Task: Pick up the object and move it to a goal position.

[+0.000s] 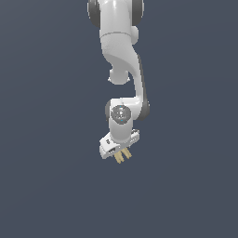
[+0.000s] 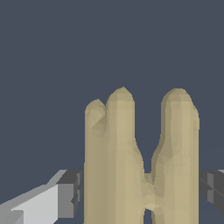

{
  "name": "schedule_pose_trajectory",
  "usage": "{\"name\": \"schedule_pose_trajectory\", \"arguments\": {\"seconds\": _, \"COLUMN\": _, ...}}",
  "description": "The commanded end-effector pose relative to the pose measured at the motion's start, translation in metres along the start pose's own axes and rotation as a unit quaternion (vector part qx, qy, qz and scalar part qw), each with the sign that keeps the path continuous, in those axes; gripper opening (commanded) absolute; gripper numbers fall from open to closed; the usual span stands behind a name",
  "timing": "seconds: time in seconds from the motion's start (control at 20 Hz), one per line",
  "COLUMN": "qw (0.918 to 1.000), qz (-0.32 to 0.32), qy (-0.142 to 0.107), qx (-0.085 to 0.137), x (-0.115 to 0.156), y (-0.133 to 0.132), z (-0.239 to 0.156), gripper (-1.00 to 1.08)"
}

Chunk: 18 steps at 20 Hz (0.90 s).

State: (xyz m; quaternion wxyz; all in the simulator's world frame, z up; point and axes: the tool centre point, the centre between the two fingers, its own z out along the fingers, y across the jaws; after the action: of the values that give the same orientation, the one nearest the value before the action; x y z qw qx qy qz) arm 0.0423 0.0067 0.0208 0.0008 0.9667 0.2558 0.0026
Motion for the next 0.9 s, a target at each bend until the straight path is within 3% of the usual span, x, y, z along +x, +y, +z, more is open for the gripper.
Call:
{"name": "schedule_pose_trajectory", "arguments": {"seconds": 0.0, "qw": 1.0, "qz": 0.0, "qy": -0.002, "qx": 0.001, "x": -0.002, "y": -0.001, "z": 0.004, "gripper": -1.0}}
{"name": "schedule_pose_trajectory", "arguments": {"seconds": 0.4, "qw": 1.0, "qz": 0.001, "qy": 0.0, "qx": 0.0, "x": -0.005, "y": 0.011, "z": -0.013, "gripper": -1.0}}
{"name": "schedule_pose_trajectory", "arguments": {"seconds": 0.85, "qw": 1.0, "qz": 0.0, "qy": -0.001, "qx": 0.001, "x": -0.027, "y": 0.062, "z": -0.076, "gripper": -1.0}}
